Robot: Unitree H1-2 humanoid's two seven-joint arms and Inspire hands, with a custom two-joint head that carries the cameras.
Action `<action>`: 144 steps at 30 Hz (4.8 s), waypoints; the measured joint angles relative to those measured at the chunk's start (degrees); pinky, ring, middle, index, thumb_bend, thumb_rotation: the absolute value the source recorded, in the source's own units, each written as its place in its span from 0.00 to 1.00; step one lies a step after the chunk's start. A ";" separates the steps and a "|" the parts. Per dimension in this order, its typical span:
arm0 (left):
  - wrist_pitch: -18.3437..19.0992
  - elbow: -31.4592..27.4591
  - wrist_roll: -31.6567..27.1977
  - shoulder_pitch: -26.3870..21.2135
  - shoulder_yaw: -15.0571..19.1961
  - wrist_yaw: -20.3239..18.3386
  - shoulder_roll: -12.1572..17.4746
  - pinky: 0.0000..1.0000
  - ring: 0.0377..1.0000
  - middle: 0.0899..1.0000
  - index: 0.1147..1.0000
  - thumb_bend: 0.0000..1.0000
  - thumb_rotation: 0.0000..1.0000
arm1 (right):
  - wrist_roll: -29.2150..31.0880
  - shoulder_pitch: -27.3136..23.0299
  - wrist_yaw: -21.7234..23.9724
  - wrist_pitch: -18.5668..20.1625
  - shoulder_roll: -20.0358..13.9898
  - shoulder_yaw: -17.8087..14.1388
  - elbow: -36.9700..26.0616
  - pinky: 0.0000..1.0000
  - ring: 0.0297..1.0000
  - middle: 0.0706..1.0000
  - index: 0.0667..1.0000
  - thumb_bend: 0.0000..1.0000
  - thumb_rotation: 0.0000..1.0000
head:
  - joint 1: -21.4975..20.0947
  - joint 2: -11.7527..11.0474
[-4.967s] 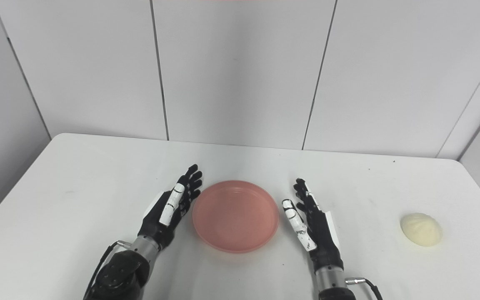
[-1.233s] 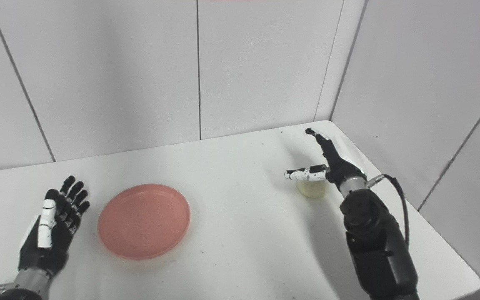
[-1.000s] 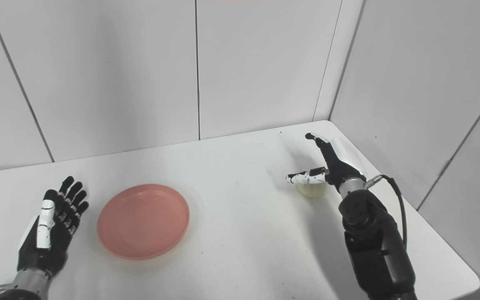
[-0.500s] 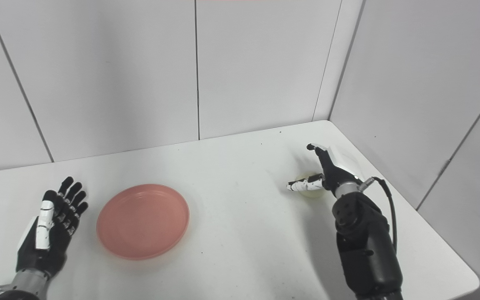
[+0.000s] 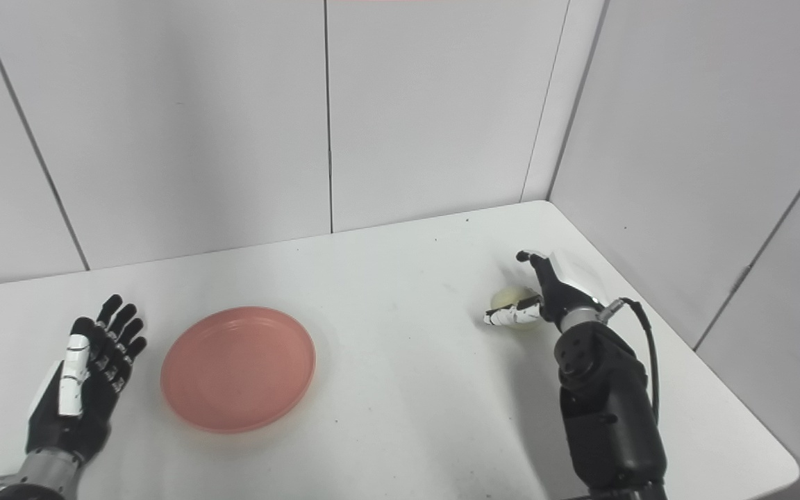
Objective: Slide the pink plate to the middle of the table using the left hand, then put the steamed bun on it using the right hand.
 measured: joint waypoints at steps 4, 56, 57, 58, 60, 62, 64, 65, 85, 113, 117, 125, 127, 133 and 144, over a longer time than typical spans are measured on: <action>0.01 0.01 0.02 0.00 -0.02 -0.08 0.03 1.00 1.00 1.00 1.00 0.63 1.00 | 0.11 0.01 -0.46 0.00 -0.34 0.75 1.18 0.76 0.87 0.88 0.82 0.84 0.30 | -0.44 0.09; 0.13 -0.19 0.02 0.14 -0.38 -0.78 0.42 1.00 1.00 1.00 1.00 0.63 1.00 | 9.39 0.42 -5.49 0.00 -3.07 3.76 4.70 0.49 0.58 0.64 0.66 0.54 0.00 | 0.26 0.53; 0.15 -0.25 0.02 0.18 -0.40 -0.78 0.41 1.00 1.00 1.00 1.00 0.63 1.00 | 9.38 0.41 -5.49 0.00 -3.07 3.72 4.69 0.47 0.55 0.62 0.64 0.54 0.00 | 0.26 0.53; 0.15 -0.29 0.04 0.20 -0.44 -0.78 0.42 1.00 1.00 1.00 1.00 0.63 1.00 | 9.38 0.41 -5.50 0.00 -3.07 3.70 4.69 0.47 0.54 0.61 0.64 0.55 0.00 | 0.26 0.53; 0.17 -0.33 0.05 0.23 -0.53 -0.78 0.42 1.00 1.00 1.00 1.00 0.62 1.00 | 9.45 0.41 -5.75 0.00 -3.07 3.77 4.73 0.46 0.52 0.57 0.61 0.58 0.00 | 0.35 0.44; 0.21 -0.40 0.04 0.25 -0.53 -0.78 0.40 1.00 1.00 1.00 1.00 0.62 1.00 | 10.05 0.42 -6.97 0.00 -3.23 4.18 5.08 0.45 0.50 0.54 0.52 0.54 0.07 | 0.53 0.44; 0.23 -0.41 0.07 0.26 -0.55 -0.76 0.34 1.00 1.00 1.00 1.00 0.63 1.00 | 10.48 0.48 -7.39 0.00 -3.45 4.41 4.94 0.44 0.48 0.45 0.48 0.52 0.03 | 1.05 0.09; 0.22 -0.39 0.11 0.25 -0.59 -0.74 0.32 1.00 1.00 1.00 1.00 0.63 1.00 | 10.53 0.58 -7.49 0.00 -3.46 4.39 4.59 0.44 0.47 0.43 0.48 0.52 0.01 | 1.14 0.00; -0.14 -0.84 1.73 0.46 -2.86 2.10 -1.35 1.00 1.00 1.00 1.00 0.64 1.00 | 19.82 1.92 -13.19 -1.37 -6.25 5.59 2.90 0.44 0.45 0.43 0.47 0.53 0.00 | 6.76 -0.44; -0.88 0.34 5.18 0.11 -4.68 6.62 -6.53 1.00 1.00 1.00 1.00 0.58 1.00 | 31.90 4.00 -19.10 -16.66 -5.39 9.93 -2.33 0.41 0.43 0.41 0.48 0.52 0.00 | 19.77 -0.26; -1.81 1.48 6.03 -0.34 -5.17 6.91 -6.89 1.00 1.00 1.00 1.00 0.60 1.00 | 33.63 4.05 -19.15 -20.77 -5.15 10.37 -2.19 0.35 0.41 0.42 0.48 0.52 0.00 | 20.57 -0.26; -2.23 2.35 6.57 -0.87 -5.36 7.97 -7.51 1.00 1.00 1.00 1.00 0.59 1.00 | 34.97 4.24 -21.89 -23.16 1.55 11.82 -2.69 0.36 0.41 0.43 0.47 0.52 0.00 | 24.26 0.35; -2.29 2.37 6.72 -0.90 -5.39 8.19 -7.86 1.00 1.00 1.00 1.00 0.58 1.00 | 34.82 4.38 -21.89 -23.16 2.51 12.42 -3.56 0.36 0.42 0.43 0.47 0.52 0.00 | 24.87 0.44; -2.38 2.60 7.06 -0.96 -5.39 8.37 -8.05 1.00 1.00 1.00 1.00 0.60 1.00 | 33.63 4.64 -22.75 -23.16 2.95 12.75 -4.14 0.36 0.41 0.42 0.49 0.52 0.00 | 26.10 0.44; -3.23 4.21 8.08 -1.80 -5.47 9.24 -8.52 1.00 1.00 1.00 1.00 0.62 1.00 | 33.71 5.57 -22.91 -23.94 4.24 16.46 -3.98 0.36 0.41 0.42 0.48 0.52 0.00 | 29.70 0.44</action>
